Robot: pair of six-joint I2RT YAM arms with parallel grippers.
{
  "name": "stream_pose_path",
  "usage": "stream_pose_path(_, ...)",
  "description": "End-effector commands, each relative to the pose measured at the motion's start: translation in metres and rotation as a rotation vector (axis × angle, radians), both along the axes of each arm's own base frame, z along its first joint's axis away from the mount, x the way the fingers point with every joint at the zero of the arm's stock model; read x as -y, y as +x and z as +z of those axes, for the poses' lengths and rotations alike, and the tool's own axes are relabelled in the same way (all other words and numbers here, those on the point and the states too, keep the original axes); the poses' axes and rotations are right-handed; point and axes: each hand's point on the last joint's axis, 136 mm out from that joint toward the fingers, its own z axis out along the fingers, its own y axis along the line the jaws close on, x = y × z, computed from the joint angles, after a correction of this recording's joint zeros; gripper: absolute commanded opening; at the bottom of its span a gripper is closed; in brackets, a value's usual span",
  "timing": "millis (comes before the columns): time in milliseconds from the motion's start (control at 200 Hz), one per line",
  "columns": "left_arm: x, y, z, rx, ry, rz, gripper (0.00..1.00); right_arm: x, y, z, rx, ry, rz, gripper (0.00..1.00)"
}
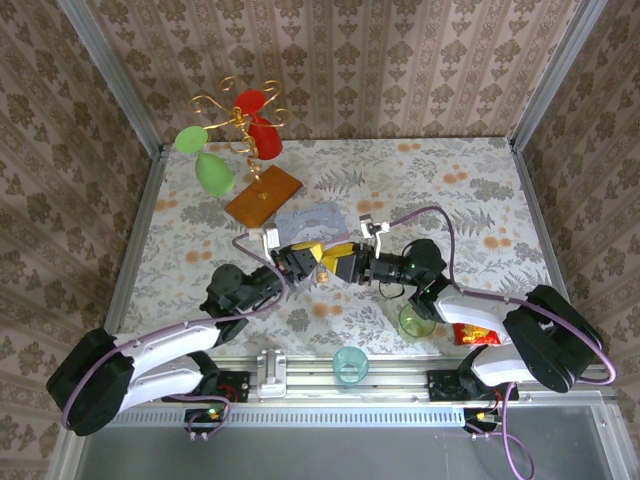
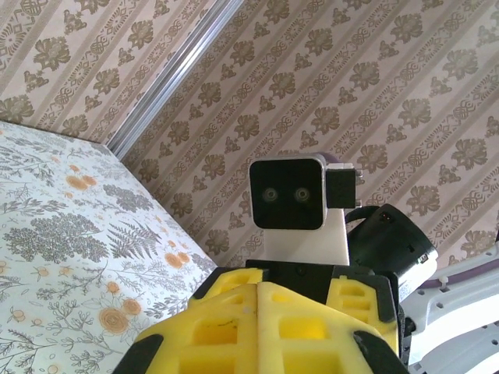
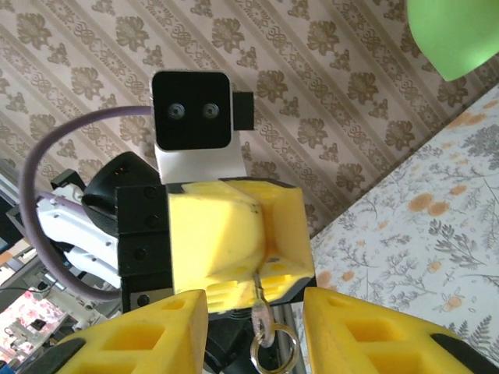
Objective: Unlock the padlock with the key
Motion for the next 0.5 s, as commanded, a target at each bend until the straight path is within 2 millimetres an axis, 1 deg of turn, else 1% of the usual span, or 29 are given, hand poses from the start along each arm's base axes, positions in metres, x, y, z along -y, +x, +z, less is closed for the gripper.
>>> stream_pose_path(0,-0.005,-0.004,0.011,0.039,-0.036,0.009,0.0,0.002,-0.003,0.014,0.048,0.049,0.013,0.35)
stream_pose_path(100,-0.007,-0.002,0.01,0.039,-0.036,0.023,0.0,0.001,-0.005,0.017,0.051,0.057,0.026,0.31)
stream_pose_path(210,-0.006,-0.004,0.012,0.054,-0.038,0.016,0.0,-0.001,-0.005,0.013,0.041,0.053,0.026,0.29)
stream_pose_path(425,-0.009,-0.004,0.019,0.061,-0.076,0.016,0.0,-0.001,-0.003,0.012,0.039,0.053,0.017,0.29)
stream_pose_path(430,-0.009,-0.005,0.019,0.062,-0.077,0.015,0.0,-0.002,-0.002,0.008,0.03,0.046,0.017,0.29)
stream_pose_path(445,-0.009,-0.005,0.019,0.063,-0.079,0.014,0.0,-0.003,-0.001,0.005,0.022,0.04,0.02,0.28)
stream_pose_path(495,-0.008,-0.005,0.019,0.062,-0.084,0.012,0.0,-0.004,0.0,0.004,0.021,0.041,0.022,0.28)
